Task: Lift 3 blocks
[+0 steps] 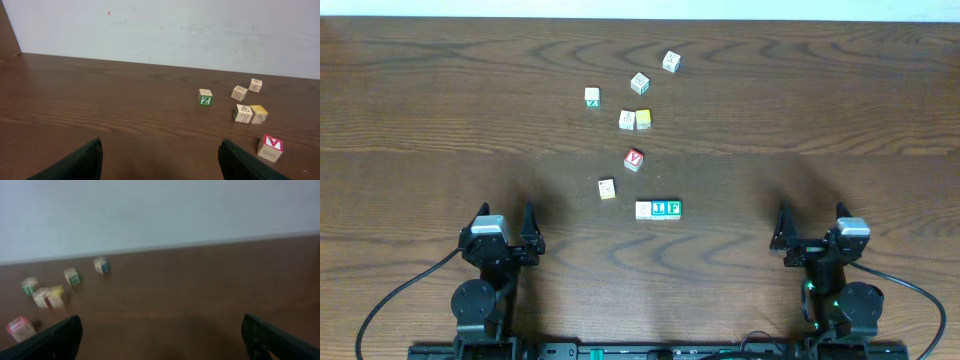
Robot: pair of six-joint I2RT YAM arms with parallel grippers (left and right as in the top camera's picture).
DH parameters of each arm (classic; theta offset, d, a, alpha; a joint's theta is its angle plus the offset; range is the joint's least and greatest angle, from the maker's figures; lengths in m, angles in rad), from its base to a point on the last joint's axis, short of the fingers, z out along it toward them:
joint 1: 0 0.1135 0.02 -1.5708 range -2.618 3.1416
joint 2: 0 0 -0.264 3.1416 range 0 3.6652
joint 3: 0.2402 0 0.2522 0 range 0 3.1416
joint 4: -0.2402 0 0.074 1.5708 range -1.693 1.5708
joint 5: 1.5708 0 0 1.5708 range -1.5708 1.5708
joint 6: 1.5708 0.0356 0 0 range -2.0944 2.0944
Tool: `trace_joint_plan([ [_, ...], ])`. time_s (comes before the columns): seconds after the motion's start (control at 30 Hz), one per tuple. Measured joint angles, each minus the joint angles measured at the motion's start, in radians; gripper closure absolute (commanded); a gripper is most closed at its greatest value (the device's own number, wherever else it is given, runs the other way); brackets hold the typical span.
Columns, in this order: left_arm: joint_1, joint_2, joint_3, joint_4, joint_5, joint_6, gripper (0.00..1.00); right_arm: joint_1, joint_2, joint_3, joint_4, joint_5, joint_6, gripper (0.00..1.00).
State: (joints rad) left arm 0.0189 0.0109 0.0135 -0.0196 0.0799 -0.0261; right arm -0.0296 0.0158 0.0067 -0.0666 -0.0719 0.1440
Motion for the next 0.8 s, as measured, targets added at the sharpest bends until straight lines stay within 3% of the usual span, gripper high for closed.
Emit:
trace_joint_plan([
  [0.8,0.000,0.000,0.000,0.000,0.000,0.000,0.26,0.003,-0.003,0.000,-0.001,0.016,-0.043,0.01],
])
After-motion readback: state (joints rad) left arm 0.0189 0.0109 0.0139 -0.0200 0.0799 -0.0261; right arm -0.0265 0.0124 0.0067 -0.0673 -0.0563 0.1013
